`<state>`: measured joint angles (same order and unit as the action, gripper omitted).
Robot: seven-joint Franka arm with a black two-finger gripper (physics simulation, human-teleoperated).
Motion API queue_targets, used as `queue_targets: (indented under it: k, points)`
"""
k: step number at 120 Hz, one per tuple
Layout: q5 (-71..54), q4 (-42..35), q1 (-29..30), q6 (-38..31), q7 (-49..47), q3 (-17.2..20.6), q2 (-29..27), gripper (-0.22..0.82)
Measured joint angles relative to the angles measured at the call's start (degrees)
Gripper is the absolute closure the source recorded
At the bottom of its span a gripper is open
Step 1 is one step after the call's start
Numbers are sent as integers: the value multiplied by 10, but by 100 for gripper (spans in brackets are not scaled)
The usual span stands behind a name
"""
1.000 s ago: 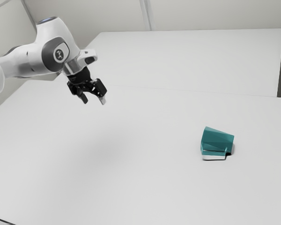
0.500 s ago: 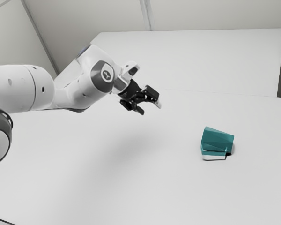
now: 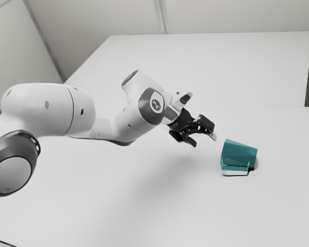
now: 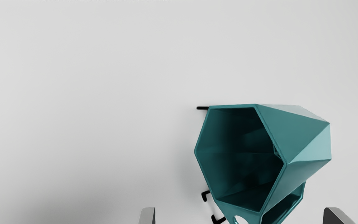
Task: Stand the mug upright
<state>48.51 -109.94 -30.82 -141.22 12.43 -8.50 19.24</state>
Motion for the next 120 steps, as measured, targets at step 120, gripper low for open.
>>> queue_targets:
  k: [120]
  points:
    - [29, 98, -40, -115, 58, 55, 102, 34]
